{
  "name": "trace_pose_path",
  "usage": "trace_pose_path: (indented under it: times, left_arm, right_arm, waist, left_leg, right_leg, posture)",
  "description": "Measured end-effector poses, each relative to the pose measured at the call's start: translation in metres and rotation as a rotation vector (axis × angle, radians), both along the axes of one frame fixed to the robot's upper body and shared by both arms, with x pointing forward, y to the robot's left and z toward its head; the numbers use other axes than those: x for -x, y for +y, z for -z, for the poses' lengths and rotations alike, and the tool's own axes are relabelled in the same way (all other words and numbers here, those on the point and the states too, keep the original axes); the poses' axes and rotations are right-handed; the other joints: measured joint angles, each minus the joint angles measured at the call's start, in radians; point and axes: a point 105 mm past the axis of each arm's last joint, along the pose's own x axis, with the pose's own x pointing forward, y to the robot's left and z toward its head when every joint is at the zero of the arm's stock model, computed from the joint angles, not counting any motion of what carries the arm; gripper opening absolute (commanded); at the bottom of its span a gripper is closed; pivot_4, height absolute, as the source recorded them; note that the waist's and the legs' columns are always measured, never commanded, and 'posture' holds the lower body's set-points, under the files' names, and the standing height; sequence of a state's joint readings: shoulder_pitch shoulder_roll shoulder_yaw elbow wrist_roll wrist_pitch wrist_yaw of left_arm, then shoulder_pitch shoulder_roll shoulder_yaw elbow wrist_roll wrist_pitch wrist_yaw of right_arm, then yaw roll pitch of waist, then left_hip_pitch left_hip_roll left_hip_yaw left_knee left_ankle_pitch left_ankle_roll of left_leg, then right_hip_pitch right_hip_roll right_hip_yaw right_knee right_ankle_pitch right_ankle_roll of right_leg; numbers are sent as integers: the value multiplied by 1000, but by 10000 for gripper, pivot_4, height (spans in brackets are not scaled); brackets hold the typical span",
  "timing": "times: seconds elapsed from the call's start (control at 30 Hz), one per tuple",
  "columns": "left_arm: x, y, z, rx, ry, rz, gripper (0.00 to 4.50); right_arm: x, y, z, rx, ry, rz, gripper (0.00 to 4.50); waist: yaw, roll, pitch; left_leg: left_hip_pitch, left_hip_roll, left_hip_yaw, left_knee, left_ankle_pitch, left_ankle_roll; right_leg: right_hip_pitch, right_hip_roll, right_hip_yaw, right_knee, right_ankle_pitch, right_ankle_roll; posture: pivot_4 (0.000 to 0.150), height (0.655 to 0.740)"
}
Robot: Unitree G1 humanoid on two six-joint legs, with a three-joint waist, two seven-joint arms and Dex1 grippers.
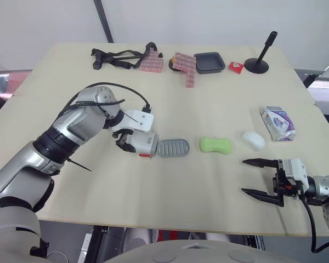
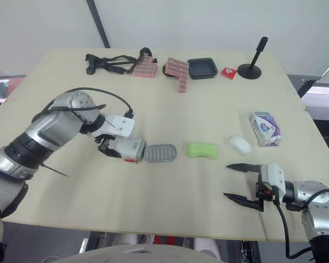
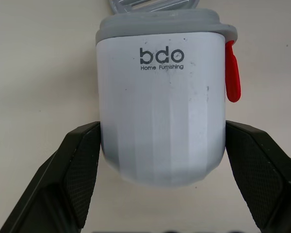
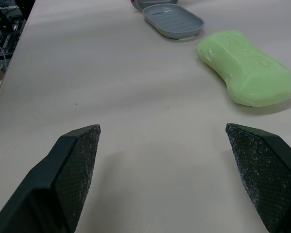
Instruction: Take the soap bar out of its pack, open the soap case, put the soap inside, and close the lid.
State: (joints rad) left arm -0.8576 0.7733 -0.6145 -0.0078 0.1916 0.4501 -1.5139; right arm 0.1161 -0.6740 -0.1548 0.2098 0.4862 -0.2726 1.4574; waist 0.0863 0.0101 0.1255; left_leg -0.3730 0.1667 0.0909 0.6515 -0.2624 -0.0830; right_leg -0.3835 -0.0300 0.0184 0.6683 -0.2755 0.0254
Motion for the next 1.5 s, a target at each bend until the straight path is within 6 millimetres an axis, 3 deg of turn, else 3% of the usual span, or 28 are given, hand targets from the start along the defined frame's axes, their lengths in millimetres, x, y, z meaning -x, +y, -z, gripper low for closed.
trace_pose_path:
  times: [0.4,0.47,0.77,1.0,1.27,1.5]
  left_arm:
    - [0,2,6,75,9,-71,34465]
    - [0,2,7,87,10,-76,44919]
    - [3,-5,10,126,24,-63,44919]
    - [4,-5,-5,213,36,-65,44919]
    - [11,-10,-43,631,85,-100,44919]
    - [10,21,-23,898,14,-317,44919]
  right_arm:
    - [0,-1,0,6,2,-2,44552]
    - [0,-1,-1,9,3,-2,45000]
    - [1,-3,-1,20,9,-6,45000]
    - [1,-3,-1,20,12,-7,45000]
    - [-5,-1,-8,18,-1,-1,45000]
    - [-26,7,-35,23,-79,11,45000]
  waist:
    - [-1,0,0]
    - [0,0,0]
    - [-4,0,0]
    - [-5,0,0]
    - [-9,0,0]
    - [-9,0,0]
  left_leg:
    - [1,0,0,0,0,0]
    - [1,0,0,0,0,0]
    - [1,0,0,0,0,0]
    - [1,0,0,-1,0,0]
    - [1,0,0,-1,0,0]
    - [1,0,0,-2,0,0]
  right_leg:
    - [2,-1,0,-2,0,0]
    - [2,-1,0,-2,0,0]
    - [2,0,0,-2,0,0]
    - [2,-1,0,-3,0,0]
    - [2,0,0,-4,0,0]
    - [2,1,-1,-5,0,0]
  posture:
    - [1500,7400]
    - [1500,7400]
    - [1500,7400]
    - [1500,7400]
    - [1500,7400]
    - [1500,7400]
